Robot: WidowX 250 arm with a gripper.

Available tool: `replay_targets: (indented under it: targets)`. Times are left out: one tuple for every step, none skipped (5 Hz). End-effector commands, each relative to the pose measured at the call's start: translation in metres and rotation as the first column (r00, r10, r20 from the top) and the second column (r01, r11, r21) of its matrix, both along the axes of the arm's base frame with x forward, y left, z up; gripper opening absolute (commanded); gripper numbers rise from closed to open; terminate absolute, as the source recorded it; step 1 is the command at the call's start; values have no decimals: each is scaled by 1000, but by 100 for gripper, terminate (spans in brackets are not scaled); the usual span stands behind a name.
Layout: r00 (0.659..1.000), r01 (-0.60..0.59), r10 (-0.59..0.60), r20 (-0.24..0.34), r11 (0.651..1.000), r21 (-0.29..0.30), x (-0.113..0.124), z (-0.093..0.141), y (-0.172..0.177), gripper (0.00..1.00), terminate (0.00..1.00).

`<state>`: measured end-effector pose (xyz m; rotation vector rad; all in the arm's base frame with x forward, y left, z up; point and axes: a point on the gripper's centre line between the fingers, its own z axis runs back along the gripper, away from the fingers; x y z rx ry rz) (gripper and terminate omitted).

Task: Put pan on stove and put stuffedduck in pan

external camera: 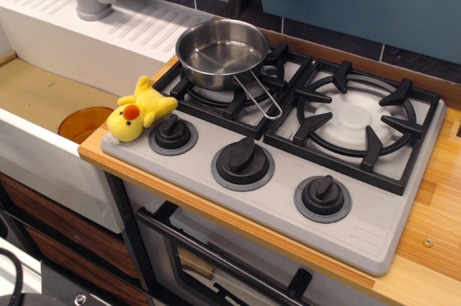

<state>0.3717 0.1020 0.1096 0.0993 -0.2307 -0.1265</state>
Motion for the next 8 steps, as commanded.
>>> replay_targets:
  targets:
    - [980, -96, 93, 174, 995, 8, -53, 24, 29, 100, 0]
    - [974, -111, 105, 200, 994, 18, -78, 19, 37, 100, 0]
    - [964, -113, 101, 246, 993, 34, -100, 7, 42, 100, 0]
    - [946, -128, 104, 306, 990, 58, -116, -8, 41, 100, 0]
    - [935, -131, 96, 343, 988, 81, -124, -18, 36, 100, 0]
    - [938, -144, 103, 331, 984, 101, -129, -21, 33, 100, 0]
    - [938, -148, 114, 328, 986, 81, -131, -29, 28, 100, 0]
    - [941, -152, 135, 311, 988, 33, -133, -32, 21, 100, 0]
